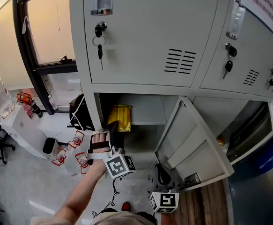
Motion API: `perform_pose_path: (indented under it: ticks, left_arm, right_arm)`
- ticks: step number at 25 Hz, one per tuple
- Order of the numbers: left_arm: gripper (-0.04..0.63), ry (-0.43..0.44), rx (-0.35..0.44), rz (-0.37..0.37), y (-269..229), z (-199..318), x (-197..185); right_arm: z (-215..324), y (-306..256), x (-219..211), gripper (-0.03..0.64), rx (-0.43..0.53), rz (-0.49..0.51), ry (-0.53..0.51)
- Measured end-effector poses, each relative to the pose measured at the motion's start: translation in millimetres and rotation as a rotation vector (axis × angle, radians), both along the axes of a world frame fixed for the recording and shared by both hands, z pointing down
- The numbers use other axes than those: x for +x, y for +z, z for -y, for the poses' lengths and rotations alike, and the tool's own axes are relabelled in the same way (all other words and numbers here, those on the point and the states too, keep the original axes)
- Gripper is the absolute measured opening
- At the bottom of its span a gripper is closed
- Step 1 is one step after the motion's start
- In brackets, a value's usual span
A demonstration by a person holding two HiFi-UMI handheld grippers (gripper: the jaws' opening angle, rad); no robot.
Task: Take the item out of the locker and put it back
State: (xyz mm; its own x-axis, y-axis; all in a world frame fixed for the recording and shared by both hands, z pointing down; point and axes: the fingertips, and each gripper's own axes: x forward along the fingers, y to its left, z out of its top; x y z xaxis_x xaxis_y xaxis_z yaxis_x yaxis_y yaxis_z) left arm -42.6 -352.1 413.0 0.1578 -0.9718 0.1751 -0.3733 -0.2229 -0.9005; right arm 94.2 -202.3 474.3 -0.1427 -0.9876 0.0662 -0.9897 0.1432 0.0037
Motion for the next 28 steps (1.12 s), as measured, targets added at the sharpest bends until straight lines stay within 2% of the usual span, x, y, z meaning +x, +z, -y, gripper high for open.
perform_pose_path:
  ticks: [4,8,16,23,28]
  left_arm:
    - [0.185,-0.029,0.022,0.040,-2,4,-3]
    - [0.132,-0.045,0.032,0.044,-1,5,-4]
    - [0.109,-0.051,0.043,-0.030,-6,5,-6]
    - [0.097,-0.011,0.043,-0.165,-23,-4,-3]
    - [0.092,0.042,0.020,-0.361,-40,-20,-1]
  right_arm:
    - [-1,0,5,0.023,-0.005,-0.006,0.012]
    - [-2,1,6,0.023,-0.009,-0.008,0.014]
    - [-3,0,4,0.023,-0.005,-0.010,0.011]
    - [-4,-4,5,0.023,0.007,-0.014,0.011]
    - [-5,-7,6,0.023,0.014,-0.015,0.011]
